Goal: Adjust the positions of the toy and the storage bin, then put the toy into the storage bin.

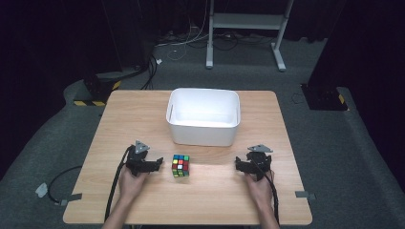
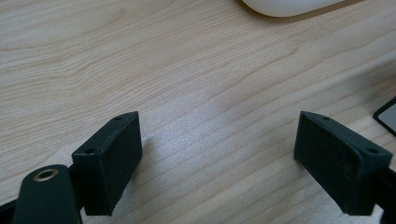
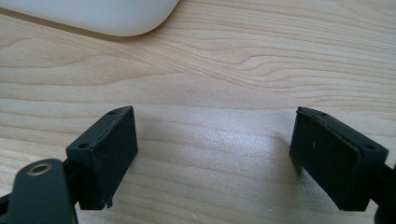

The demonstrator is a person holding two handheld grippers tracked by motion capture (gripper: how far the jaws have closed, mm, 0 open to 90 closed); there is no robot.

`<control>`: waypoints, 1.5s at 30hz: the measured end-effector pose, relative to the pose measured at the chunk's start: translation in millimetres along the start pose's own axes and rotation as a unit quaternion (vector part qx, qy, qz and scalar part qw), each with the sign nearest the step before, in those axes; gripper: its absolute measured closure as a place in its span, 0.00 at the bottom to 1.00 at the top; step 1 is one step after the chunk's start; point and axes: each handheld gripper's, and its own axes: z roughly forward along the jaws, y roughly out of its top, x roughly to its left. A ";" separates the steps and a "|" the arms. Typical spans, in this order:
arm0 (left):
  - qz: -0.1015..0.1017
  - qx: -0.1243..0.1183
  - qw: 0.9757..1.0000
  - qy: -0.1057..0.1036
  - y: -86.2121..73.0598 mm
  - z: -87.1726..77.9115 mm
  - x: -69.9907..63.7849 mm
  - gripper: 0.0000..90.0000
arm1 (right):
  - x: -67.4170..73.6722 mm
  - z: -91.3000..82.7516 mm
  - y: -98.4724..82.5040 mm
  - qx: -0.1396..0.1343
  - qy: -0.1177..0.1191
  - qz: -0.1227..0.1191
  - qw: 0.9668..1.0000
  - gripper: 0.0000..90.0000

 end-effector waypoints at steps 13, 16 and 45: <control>0.000 0.001 1.000 -0.002 0.1 -0.1 0.5 0.17 | 0.5 -0.4 -0.2 0.000 0.000 0.001 1.000 0.17; -0.001 0.001 1.000 -0.002 0.1 -0.2 0.4 0.17 | 0.4 -0.3 -0.2 0.000 0.000 0.000 1.000 0.17; -0.011 -0.004 1.000 -0.005 2.7 -14.8 -3.3 0.15 | 1.3 -1.3 -1.1 -0.001 0.008 -0.009 1.000 0.17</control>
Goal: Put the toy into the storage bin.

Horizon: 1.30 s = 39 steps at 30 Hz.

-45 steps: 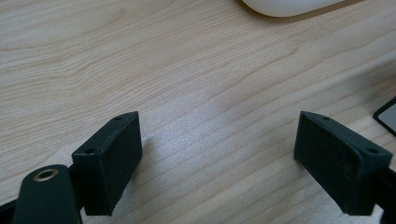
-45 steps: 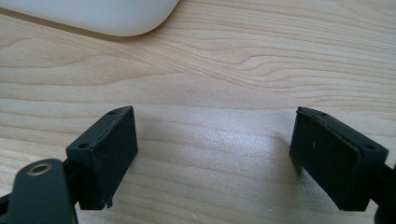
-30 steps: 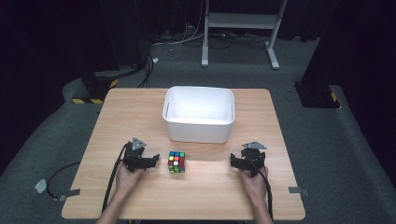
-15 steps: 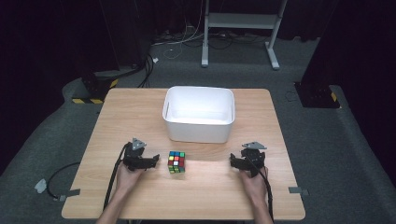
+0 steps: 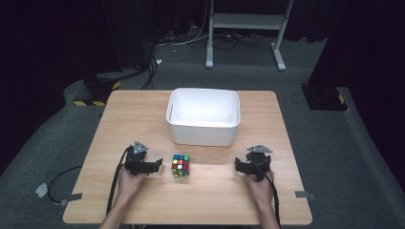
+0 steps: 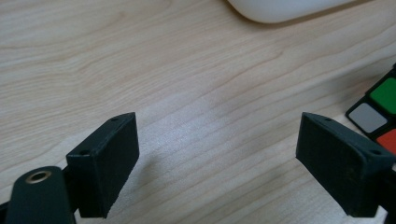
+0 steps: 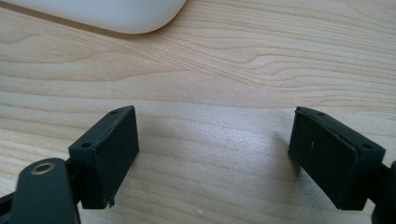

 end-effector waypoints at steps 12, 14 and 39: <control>0.000 -0.011 1.000 -0.014 -0.3 -4.9 -4.4 0.14 | 1.7 -0.6 -0.7 -0.001 0.000 0.002 1.000 0.18; -0.004 -0.014 1.000 -0.026 -0.3 -6.9 -5.2 0.14 | 1.7 -0.6 -0.7 -0.001 0.000 0.002 1.000 0.18; 0.014 -0.025 0.996 -0.086 -6.0 -23.7 -21.3 0.07 | 2.1 -1.0 -1.0 -0.001 0.003 -0.004 1.000 0.18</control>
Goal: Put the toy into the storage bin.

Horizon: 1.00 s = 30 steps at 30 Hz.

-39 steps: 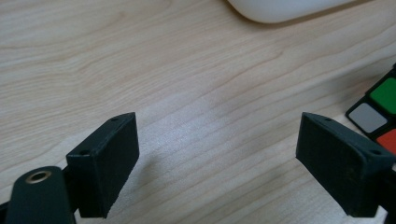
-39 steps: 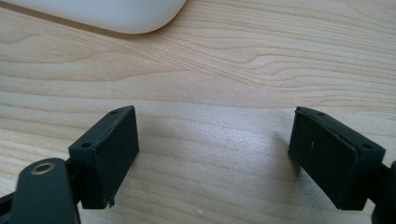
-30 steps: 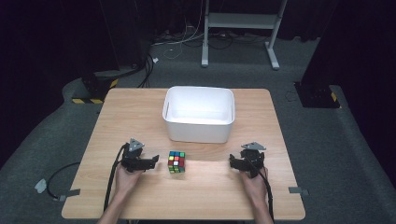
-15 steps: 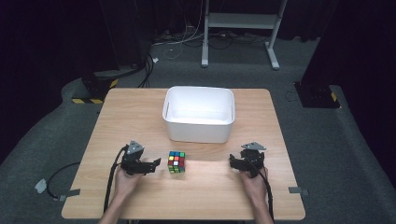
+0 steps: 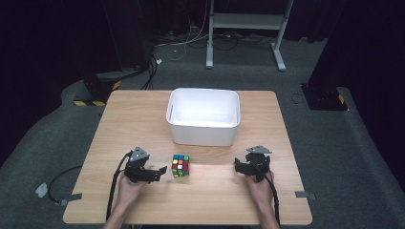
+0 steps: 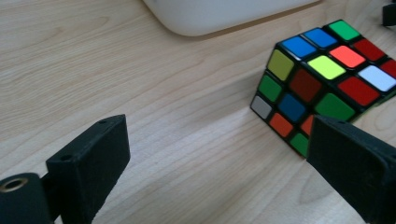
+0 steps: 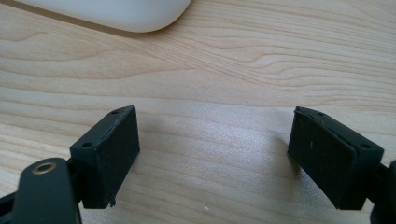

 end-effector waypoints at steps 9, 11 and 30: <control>0.017 0.000 1.000 -0.018 -1.7 -4.1 -13.3 0.05 | 0.9 -0.3 -0.2 0.001 0.001 0.002 1.000 0.18; 0.024 0.002 0.999 -0.022 -1.0 -4.2 -18.0 0.05 | 0.6 -0.2 -0.2 0.000 0.002 -0.001 1.000 0.18; 0.058 0.001 0.998 -0.032 8.3 12.8 -44.5 0.05 | 1.2 -0.3 -0.2 0.001 0.003 0.000 1.000 0.18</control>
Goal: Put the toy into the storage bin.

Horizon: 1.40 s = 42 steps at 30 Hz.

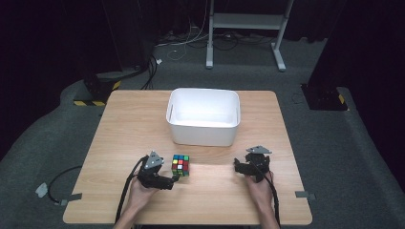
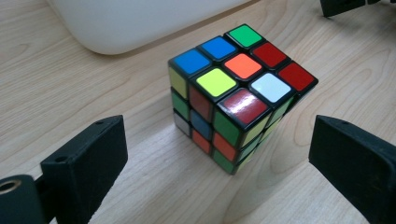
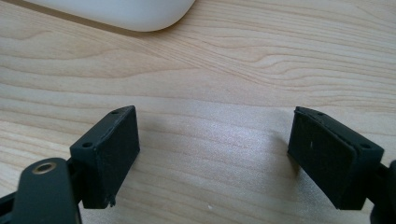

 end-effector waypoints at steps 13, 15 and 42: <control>0.011 0.004 1.000 -0.001 6.3 10.0 -5.6 0.06 | 0.0 0.0 0.0 0.000 0.000 0.000 1.000 0.18; 0.009 0.006 1.000 -0.001 6.4 12.0 -5.5 0.06 | 0.0 0.0 0.0 0.000 0.000 0.000 1.000 0.18; 0.023 0.007 1.000 0.001 19.5 34.6 -9.4 0.09 | 0.3 -0.1 -0.1 0.000 0.001 -0.001 1.000 0.18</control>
